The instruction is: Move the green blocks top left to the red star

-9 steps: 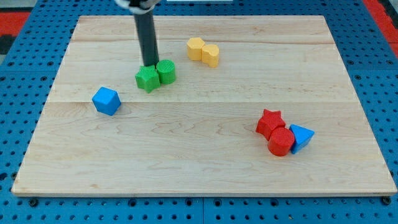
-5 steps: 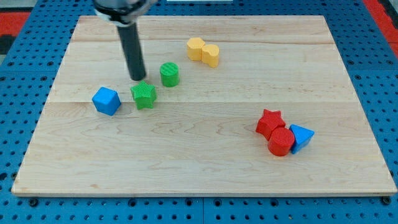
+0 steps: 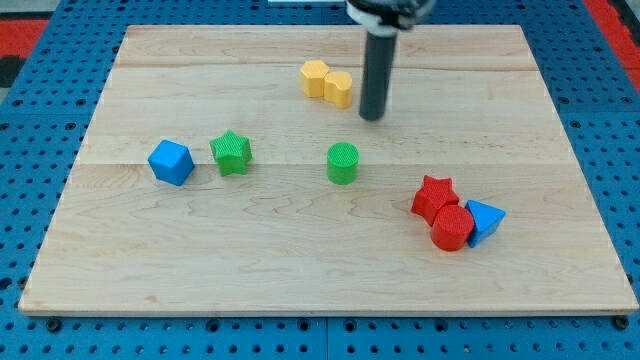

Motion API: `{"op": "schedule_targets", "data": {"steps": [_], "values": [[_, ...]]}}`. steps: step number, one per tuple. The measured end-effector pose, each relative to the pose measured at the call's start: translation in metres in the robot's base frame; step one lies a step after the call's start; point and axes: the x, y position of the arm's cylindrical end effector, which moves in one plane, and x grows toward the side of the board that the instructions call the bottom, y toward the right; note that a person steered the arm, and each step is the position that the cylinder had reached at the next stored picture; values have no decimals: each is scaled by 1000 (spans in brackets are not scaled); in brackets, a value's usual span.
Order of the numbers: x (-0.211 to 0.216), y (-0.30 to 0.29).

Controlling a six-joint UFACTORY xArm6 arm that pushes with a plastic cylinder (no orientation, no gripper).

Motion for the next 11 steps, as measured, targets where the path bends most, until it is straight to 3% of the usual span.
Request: {"op": "schedule_targets", "data": {"steps": [2,4,5,7,9,10,11], "values": [[2,-83],[108,-74],[119,-39],[65,-17],[129,32],[125,60],[90,59]]}}
